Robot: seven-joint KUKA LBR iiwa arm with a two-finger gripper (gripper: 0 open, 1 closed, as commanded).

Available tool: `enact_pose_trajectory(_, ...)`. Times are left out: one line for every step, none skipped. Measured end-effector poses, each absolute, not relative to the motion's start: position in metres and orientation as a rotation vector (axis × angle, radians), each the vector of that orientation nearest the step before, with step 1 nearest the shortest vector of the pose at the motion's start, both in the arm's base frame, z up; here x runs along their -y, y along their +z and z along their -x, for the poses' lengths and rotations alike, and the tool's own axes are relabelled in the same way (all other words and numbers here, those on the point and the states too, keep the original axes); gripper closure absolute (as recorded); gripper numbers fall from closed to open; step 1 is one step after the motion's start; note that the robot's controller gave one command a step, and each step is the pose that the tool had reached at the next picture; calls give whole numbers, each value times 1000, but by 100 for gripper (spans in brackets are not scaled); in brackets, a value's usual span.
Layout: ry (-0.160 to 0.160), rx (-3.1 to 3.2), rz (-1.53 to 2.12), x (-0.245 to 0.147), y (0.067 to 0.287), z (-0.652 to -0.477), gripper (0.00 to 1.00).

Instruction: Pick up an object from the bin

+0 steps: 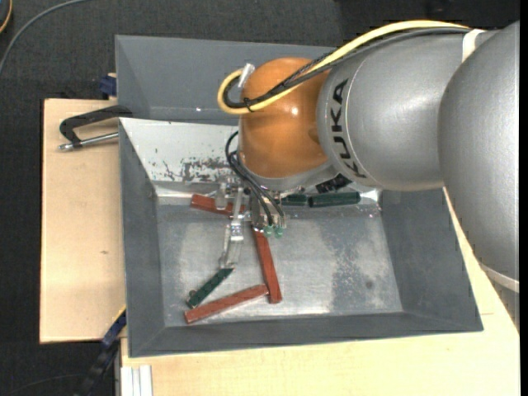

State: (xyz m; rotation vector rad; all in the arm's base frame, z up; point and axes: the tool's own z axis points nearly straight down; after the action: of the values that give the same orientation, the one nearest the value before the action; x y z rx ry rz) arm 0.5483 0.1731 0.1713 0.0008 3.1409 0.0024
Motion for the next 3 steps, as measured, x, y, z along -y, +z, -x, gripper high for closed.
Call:
enact_pose_trajectory(-3, -3147, 111, -119, 67, -516, 0)
enact_pose_trajectory(-2, -3143, 53, -51, 71, -507, 0)
enact_pose_trajectory(2, -3053, 729, -83, 71, -494, 0)
